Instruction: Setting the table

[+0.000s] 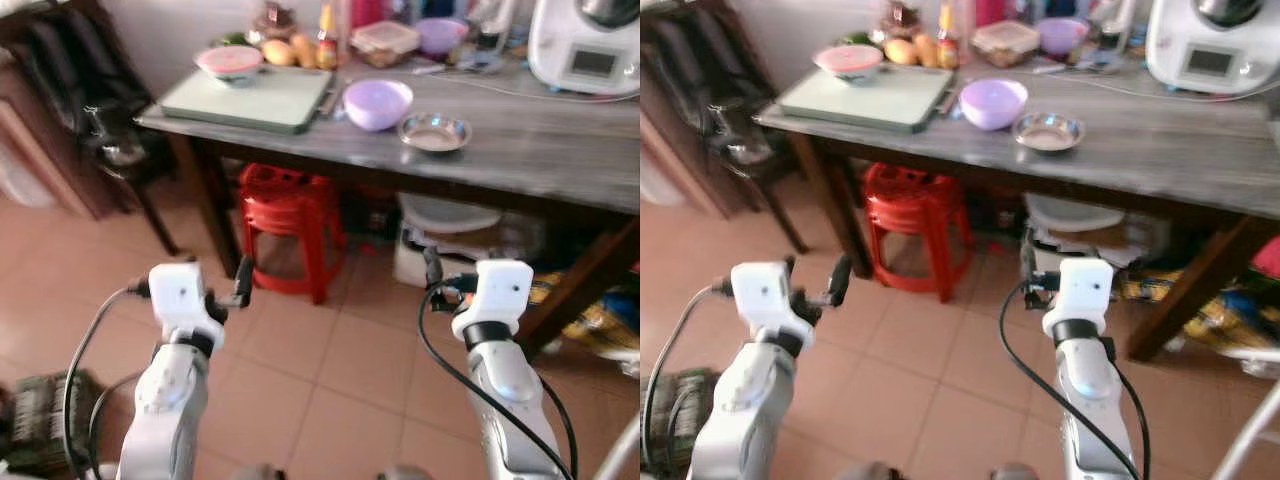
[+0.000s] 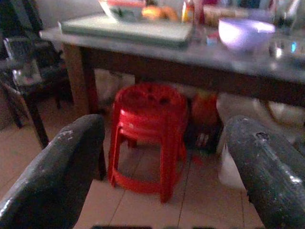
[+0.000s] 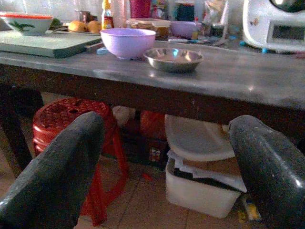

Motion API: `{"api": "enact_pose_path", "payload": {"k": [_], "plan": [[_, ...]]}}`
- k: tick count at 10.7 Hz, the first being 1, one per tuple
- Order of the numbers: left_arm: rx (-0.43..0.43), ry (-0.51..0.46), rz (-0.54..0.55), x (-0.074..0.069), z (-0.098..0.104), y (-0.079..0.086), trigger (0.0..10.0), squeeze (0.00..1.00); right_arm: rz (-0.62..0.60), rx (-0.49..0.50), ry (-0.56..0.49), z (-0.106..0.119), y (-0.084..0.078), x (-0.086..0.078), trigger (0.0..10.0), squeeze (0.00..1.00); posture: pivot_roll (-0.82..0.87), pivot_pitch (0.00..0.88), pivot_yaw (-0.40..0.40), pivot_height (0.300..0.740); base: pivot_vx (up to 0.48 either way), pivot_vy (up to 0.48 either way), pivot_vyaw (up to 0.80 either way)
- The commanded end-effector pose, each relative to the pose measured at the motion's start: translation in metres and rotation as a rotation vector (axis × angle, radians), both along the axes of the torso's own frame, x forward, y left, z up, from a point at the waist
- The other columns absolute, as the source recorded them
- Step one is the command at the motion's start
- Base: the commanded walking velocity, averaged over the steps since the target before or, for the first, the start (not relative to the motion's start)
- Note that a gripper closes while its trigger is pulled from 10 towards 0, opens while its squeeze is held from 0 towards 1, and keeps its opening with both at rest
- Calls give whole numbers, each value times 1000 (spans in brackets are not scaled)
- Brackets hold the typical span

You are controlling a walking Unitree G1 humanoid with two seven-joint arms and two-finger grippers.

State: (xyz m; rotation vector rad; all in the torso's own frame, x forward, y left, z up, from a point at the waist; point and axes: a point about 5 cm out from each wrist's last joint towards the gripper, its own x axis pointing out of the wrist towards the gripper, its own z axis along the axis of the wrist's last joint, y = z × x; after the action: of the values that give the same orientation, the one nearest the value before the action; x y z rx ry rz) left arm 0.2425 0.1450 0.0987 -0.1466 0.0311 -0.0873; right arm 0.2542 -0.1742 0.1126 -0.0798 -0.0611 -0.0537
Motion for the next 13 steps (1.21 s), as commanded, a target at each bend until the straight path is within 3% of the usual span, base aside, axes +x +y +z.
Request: {"api": "enact_pose_path", "payload": {"k": [1, 5, 7, 10, 12, 13], "plan": [[-9, -49, -52, 4, 9, -8, 10000, 0, -6, -9, -26, 6, -6, 4, 10000, 0, -68, 63, 87, 740, 0, -281, -800], [-8, -85, -78, 4, 16, -12, 10000, 0, 135, -44, -83, 22, 10, 23, 10000, 0, -34, 102, 40, 740, 0, -433, -600], [-19, -64, -88, -2, 12, -15, 10000, 0, 131, -46, -80, 20, 11, 23, 10000, 0, -32, 114, 39, 740, 0, -472, 0], [-25, -66, -119, -1, 13, -21, 10000, 0, 29, -59, -41, 15, -1, 23, 10000, 0, -39, 128, 39, 740, 0, -469, 0], [-26, -72, -119, 1, 16, -21, 10000, 0, 72, -88, -43, 17, 5, 27, 10000, 0, -39, 136, 40, 740, 0, -469, 0], [-28, -74, -122, 0, 17, -21, 10000, 0, 50, 59, -27, 18, 9, 27, 10000, 0, -39, 142, 38, 740, 0, -469, 0]]}}
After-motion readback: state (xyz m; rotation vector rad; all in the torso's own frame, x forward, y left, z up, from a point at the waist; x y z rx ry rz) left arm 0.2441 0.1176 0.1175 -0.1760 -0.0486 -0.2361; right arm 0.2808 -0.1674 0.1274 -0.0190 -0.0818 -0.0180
